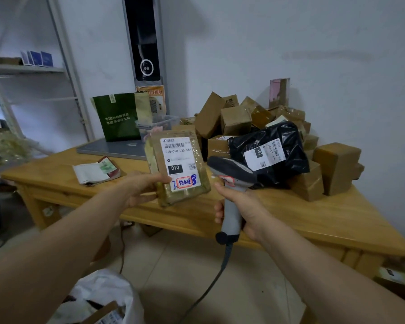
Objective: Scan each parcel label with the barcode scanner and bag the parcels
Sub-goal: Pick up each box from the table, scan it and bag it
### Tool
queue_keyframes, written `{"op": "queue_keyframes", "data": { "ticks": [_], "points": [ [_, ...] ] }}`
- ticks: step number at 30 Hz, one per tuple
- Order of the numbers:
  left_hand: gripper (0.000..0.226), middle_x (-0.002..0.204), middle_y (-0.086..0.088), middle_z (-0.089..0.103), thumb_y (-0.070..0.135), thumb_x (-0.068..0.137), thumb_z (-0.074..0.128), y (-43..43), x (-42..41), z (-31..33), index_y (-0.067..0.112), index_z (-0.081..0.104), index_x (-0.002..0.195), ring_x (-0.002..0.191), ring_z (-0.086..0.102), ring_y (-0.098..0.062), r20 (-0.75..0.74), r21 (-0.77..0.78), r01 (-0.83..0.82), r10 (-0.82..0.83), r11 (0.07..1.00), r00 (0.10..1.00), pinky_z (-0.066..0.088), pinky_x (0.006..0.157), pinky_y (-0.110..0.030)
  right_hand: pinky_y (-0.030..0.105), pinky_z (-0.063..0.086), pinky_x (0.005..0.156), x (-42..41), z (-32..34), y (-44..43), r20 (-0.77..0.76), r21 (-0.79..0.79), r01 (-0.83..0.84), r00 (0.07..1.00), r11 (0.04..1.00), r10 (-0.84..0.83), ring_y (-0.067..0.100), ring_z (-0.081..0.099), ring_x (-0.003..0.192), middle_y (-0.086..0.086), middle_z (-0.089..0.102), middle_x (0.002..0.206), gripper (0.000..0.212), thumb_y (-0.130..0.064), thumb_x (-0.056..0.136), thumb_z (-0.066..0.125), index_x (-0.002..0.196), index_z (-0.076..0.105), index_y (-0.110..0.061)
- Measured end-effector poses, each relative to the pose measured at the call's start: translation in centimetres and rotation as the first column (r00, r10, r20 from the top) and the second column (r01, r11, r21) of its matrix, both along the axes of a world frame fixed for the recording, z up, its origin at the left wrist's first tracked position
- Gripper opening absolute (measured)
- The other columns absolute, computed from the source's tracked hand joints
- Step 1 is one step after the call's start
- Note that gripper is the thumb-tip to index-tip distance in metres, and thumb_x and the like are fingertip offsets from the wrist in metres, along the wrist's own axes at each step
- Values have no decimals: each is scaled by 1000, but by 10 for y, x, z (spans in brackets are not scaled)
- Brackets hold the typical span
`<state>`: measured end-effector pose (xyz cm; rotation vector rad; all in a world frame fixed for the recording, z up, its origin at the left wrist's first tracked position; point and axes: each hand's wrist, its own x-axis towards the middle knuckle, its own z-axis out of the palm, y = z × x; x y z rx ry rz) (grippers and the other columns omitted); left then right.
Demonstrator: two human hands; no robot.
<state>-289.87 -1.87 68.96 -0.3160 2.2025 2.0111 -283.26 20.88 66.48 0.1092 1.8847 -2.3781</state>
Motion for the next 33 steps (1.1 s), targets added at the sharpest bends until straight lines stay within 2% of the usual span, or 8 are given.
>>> {"op": "queue_keyframes", "data": {
  "ticks": [3,6,8,11,14,21,29,33],
  "points": [
    [49,101,-6,70,6,64,82,-8,2,3,8,60,108,93,64,-17,-79,-72,-68,62,995,995,52,73,-28,28,45,48,5,3,-11,-18,27,-33,999,999,33,17,44,41,5,51,51,19,-21,83,74,82,59,-9],
    [48,103,-4,69,3,68,81,-16,4,2,9,60,112,86,63,-13,-132,-100,-104,90,990,987,48,63,-24,26,41,45,9,5,-22,-55,112,-61,996,992,67,16,40,39,5,47,51,17,-8,82,71,76,56,-10],
    [53,106,-5,69,3,67,81,-23,4,0,8,60,116,89,63,-15,-151,-109,-129,112,986,982,50,67,-26,26,42,45,9,6,-29,-74,155,-63,994,986,76,15,39,38,5,47,51,19,-4,82,70,73,55,-11],
    [59,111,-6,68,5,66,82,-31,3,-2,10,59,120,99,63,-20,-164,-128,-156,134,979,977,52,84,-33,26,43,45,11,8,-36,-103,195,-61,991,979,82,15,39,37,5,46,49,24,-2,82,68,68,52,-10],
    [58,111,-6,69,7,66,83,-36,3,-3,11,61,119,102,64,-22,-174,-168,-168,139,971,975,52,94,-41,26,43,44,13,13,-41,-152,195,-66,984,979,97,15,40,39,6,46,52,20,-1,83,67,73,52,-8],
    [62,110,-6,69,9,62,85,-44,4,-5,12,60,119,102,65,-25,-181,-166,-183,153,969,972,53,93,-47,27,44,48,15,17,-51,-168,202,-85,979,976,120,13,42,38,1,48,48,20,-4,83,68,72,53,-10],
    [63,110,-6,68,4,66,82,-47,9,-6,9,57,124,101,64,-23,-192,-146,-196,166,970,967,54,85,-37,28,45,49,17,17,-58,-165,170,-108,977,980,136,12,44,41,-1,50,49,18,-7,83,69,73,56,-12],
    [58,108,-6,69,4,67,81,-51,10,-6,10,59,121,101,65,-24,-190,-141,-200,172,970,967,54,89,-40,28,45,49,16,17,-62,-166,167,-120,975,979,148,12,44,40,-1,50,48,16,-7,83,70,74,57,-11]
  ]
}}
